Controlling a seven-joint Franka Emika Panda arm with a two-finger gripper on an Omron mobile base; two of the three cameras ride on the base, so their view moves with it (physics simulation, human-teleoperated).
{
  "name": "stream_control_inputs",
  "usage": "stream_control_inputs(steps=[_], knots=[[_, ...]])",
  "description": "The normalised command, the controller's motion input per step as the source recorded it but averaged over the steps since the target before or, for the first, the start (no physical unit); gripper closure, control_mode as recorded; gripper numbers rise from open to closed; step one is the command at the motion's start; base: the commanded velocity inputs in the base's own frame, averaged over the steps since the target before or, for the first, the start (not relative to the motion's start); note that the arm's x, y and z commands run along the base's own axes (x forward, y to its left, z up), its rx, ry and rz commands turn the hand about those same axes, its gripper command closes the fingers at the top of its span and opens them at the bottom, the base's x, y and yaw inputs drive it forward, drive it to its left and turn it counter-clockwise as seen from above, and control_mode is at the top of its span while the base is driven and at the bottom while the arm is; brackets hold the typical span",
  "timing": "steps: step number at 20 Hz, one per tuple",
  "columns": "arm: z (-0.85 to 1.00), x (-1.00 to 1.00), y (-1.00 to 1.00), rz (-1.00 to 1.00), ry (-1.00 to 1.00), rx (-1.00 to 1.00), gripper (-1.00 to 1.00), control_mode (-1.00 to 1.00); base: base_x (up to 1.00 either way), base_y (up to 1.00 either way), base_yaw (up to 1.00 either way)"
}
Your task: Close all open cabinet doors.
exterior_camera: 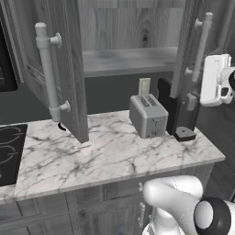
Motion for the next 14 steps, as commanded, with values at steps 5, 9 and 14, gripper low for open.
stream_control_inputs(steps=[5,9,14], knots=[[0.03,0.54,0.6,-0.28,0.23,-0.05,-1.0,-1.0,0.0,0.0,0.0],[0.0,0.52,0.48,-0.27,0.21,-0.03,-1.0,-1.0,0.0,0.0,0.0],[0.0,0.5,0.29,-0.22,0.17,-0.03,-1.0,-1.0,0.0,0.0,0.0]])
